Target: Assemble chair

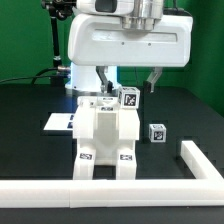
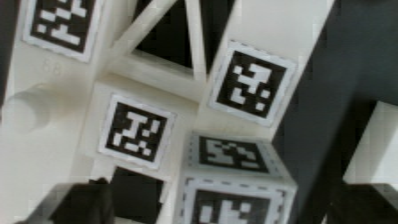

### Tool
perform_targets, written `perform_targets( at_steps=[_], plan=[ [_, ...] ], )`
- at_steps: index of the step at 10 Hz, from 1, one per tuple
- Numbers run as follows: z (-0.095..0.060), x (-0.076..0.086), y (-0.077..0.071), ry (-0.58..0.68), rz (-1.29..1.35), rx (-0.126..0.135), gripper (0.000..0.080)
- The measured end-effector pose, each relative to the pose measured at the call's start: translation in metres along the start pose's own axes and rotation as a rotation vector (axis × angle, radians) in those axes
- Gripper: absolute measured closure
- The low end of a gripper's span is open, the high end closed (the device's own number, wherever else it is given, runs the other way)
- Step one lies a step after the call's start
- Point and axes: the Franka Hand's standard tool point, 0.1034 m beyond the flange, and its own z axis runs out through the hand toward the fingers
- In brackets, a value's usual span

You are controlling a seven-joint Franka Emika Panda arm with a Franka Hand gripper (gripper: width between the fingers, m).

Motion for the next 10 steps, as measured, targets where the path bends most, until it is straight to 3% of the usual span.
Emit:
perform_targets(
  at_steps=[6,9,10],
  plan=[
    [0.000,0.000,0.000,0.000,0.006,0.001,0.0151],
    [0.008,0.003,-0.004,-0.017,0.264,0.076,0.0151],
    [0.009,0.003,-0.003,-0.018,0.265,0.076,0.0151]
  ],
)
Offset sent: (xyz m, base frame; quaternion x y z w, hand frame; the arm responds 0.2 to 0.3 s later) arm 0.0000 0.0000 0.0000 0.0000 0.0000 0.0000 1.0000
